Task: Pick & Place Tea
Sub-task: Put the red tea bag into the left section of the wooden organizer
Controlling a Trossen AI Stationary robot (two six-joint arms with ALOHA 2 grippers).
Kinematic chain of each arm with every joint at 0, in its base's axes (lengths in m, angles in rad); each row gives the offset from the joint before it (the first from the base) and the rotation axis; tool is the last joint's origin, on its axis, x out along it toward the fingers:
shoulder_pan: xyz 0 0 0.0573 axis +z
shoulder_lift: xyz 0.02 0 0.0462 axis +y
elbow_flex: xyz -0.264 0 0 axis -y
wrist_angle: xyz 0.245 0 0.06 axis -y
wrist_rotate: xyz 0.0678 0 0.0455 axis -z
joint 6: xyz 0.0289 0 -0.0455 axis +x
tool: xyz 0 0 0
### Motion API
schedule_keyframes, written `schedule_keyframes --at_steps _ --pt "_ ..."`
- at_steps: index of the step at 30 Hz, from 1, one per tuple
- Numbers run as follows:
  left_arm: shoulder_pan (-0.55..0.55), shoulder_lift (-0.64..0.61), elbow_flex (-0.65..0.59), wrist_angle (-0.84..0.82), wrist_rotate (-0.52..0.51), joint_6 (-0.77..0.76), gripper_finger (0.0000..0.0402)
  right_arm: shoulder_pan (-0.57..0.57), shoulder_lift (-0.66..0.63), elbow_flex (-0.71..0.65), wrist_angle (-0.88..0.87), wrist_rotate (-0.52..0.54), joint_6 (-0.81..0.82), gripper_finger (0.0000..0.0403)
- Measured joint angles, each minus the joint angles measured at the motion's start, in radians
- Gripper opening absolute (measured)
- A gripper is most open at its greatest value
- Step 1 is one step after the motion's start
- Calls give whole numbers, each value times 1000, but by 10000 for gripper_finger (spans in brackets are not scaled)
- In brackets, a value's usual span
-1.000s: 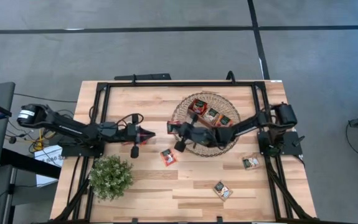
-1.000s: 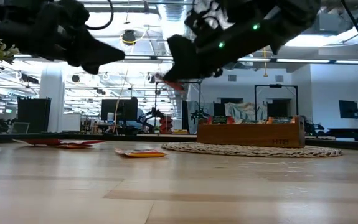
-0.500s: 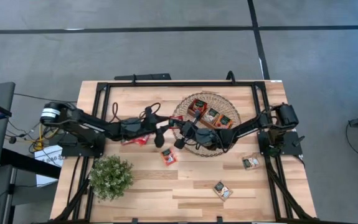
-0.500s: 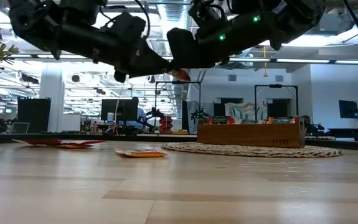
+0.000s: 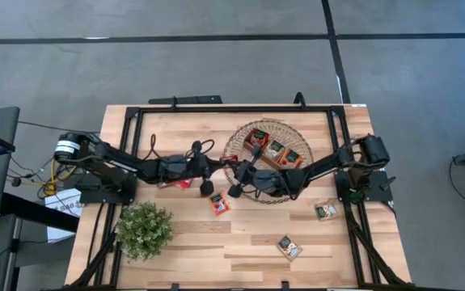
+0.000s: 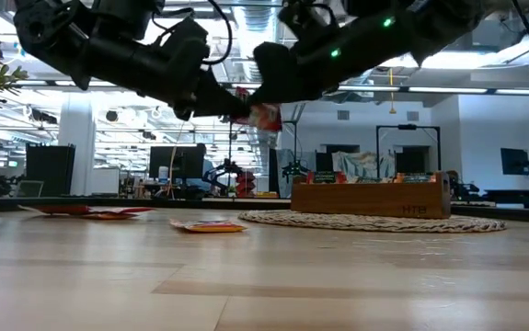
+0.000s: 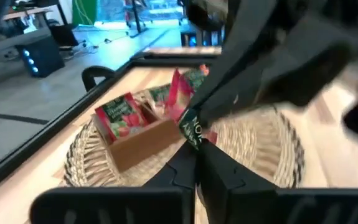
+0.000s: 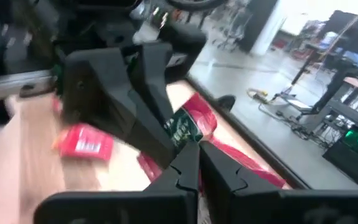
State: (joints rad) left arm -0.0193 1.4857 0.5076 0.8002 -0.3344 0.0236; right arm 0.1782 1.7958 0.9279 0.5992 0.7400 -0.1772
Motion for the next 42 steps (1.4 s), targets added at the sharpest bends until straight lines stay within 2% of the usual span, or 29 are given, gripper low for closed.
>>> schedule_keyframes --at_steps 4,6,8,13,15,18,21,25,27,36,42 --pt "-3 -1 -1 -76 -1 43 2 7 -125 32 -321 -34 63 49" --pt "-3 -1 1 -115 9 65 1 1 -186 56 -473 -119 121 82" --pt "-2 -1 24 -203 23 91 1 -17 -232 68 -579 -248 149 118" --pt "-5 0 154 -515 97 98 1 -73 -226 99 -614 -489 121 195" --pt "-14 0 183 -571 90 99 0 -94 -188 120 -637 -563 77 215" --pt "-23 0 192 -567 83 117 0 -121 -109 169 -663 -596 47 226" --pt "-29 0 192 -573 81 142 0 -141 -47 227 -696 -626 46 219" --pt "-29 0 192 -576 76 142 0 -162 13 272 -728 -708 46 187" --pt "-29 0 192 -579 76 142 0 -164 27 289 -723 -741 46 161" --pt "-35 0 192 -582 86 142 0 -163 27 291 -731 -744 53 19" --pt "-35 -2 192 -583 52 150 20 -164 26 281 -717 -733 89 3"
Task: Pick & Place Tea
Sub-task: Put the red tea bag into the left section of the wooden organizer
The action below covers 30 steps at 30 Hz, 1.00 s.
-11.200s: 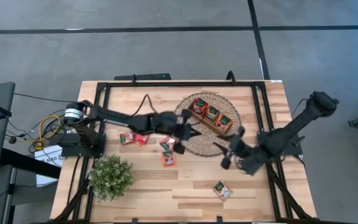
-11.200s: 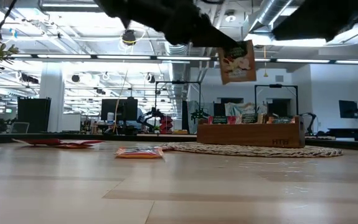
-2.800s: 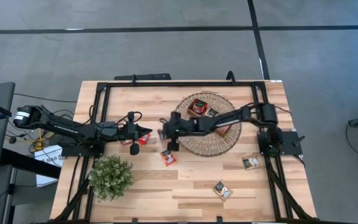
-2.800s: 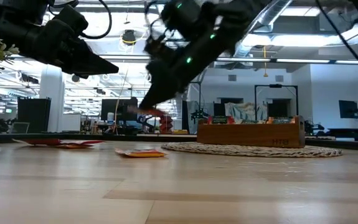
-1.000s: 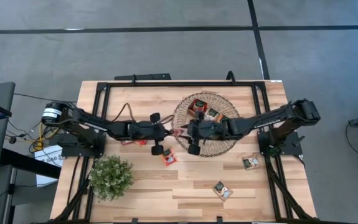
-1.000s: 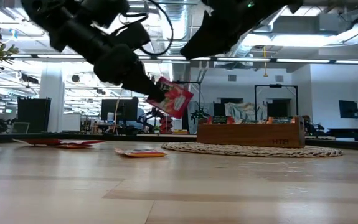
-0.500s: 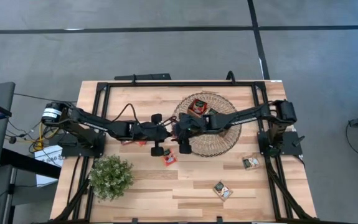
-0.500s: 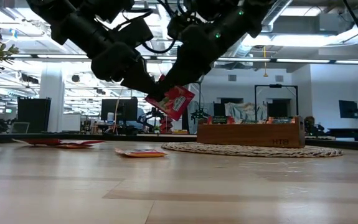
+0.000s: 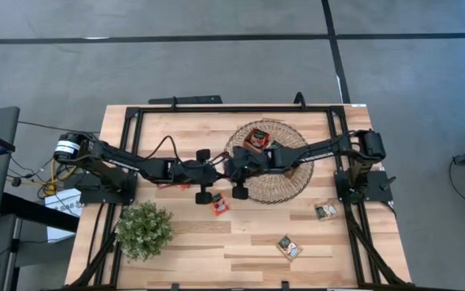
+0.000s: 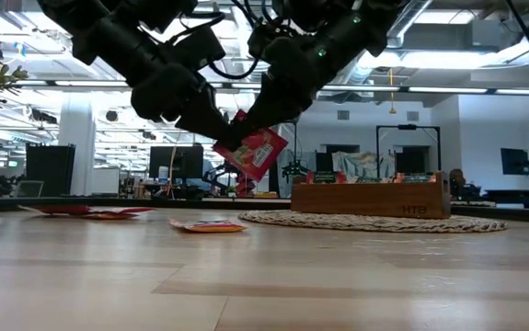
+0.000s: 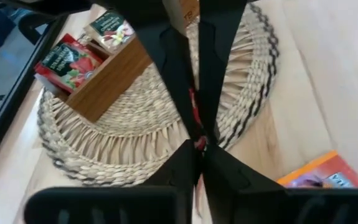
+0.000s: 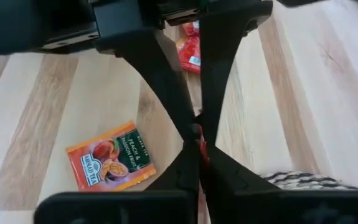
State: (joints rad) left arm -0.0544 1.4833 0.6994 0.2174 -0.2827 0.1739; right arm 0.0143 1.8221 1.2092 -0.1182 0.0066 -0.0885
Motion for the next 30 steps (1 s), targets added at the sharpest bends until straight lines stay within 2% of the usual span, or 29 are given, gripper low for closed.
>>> schedule_keyframes --at_steps 5,8,14,19,23,26,30 --pt "-9 -19 0 -65 -115 23 74 1 0 -40 20 78 48 1" --pt "-11 -35 1 -113 -171 20 108 1 -9 -105 113 101 89 1" --pt "-9 -64 -34 -70 -136 10 152 23 -62 -318 489 156 125 0" --pt "-2 -66 -82 103 -78 40 156 59 -119 -485 821 244 113 0" --pt "7 -65 -139 301 -35 53 156 89 -122 -572 1077 259 54 0" --pt "9 -65 -187 480 -6 54 156 104 -118 -595 1165 258 20 0" --pt "9 -64 -237 655 90 44 155 117 -116 -596 1213 258 -18 0"
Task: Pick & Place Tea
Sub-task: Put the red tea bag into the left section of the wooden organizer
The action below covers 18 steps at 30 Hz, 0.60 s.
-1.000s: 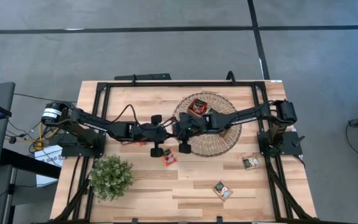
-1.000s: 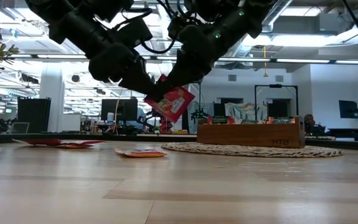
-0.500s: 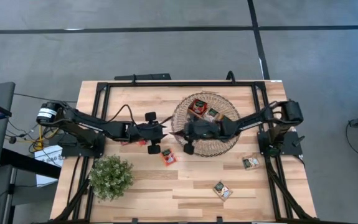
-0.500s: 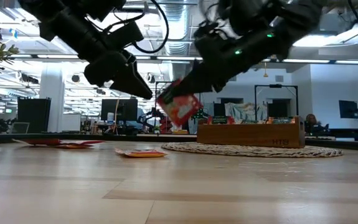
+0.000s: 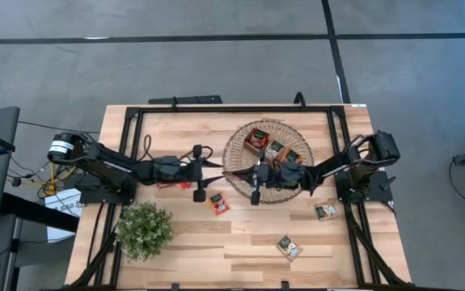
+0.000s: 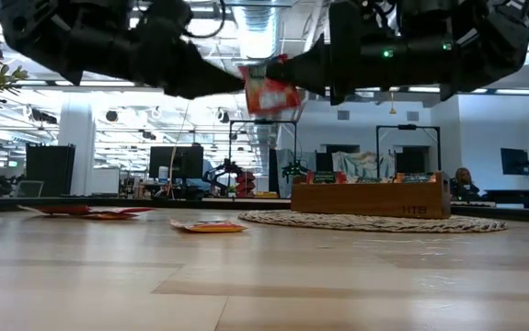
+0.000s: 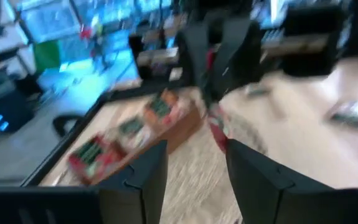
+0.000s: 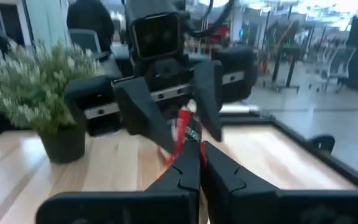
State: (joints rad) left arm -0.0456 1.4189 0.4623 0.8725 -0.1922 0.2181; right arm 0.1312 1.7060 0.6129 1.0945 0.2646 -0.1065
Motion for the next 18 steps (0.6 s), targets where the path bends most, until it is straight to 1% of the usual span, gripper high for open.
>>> schedule_keyframes --at_steps 3,8,13,18 --pt "0 0 -19 74 38 -23 144 4 0 1 12 0 -7 0" --pt "0 0 -20 88 123 -57 99 6 0 1 35 -1 -9 0" --pt "0 0 -20 125 127 -88 61 6 0 1 43 -1 -25 0" --pt "0 0 -20 130 137 -103 49 6 1 1 45 0 -34 0"
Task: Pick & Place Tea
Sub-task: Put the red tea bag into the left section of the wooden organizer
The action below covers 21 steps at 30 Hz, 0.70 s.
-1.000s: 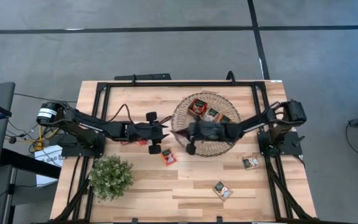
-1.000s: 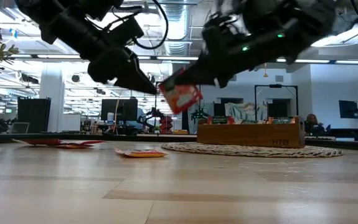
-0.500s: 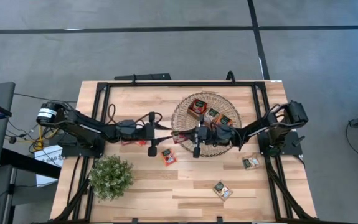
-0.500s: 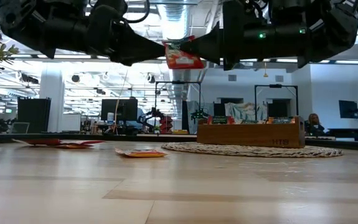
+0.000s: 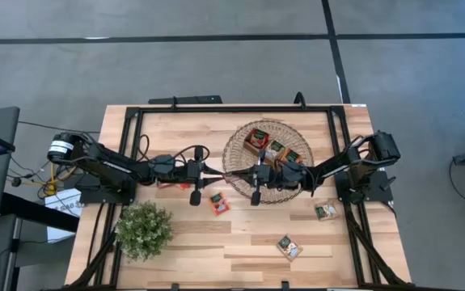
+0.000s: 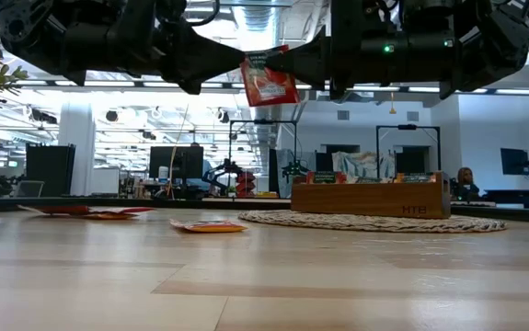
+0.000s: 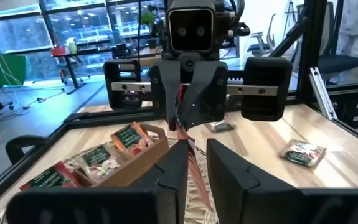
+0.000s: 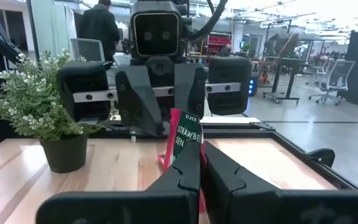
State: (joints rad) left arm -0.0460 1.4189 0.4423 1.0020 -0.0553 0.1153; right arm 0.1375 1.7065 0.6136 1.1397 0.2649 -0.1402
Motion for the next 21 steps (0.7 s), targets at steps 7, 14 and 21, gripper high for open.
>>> schedule_keyframes --at_steps 7,14,21 --pt "0 0 0 3 -29 -28 32 0 0 0 2 0 0 0" --pt "0 0 0 1 -79 -35 1 0 0 0 -16 -1 0 0" --pt "0 1 0 -55 -123 -9 0 -22 -107 19 -365 34 9 62"
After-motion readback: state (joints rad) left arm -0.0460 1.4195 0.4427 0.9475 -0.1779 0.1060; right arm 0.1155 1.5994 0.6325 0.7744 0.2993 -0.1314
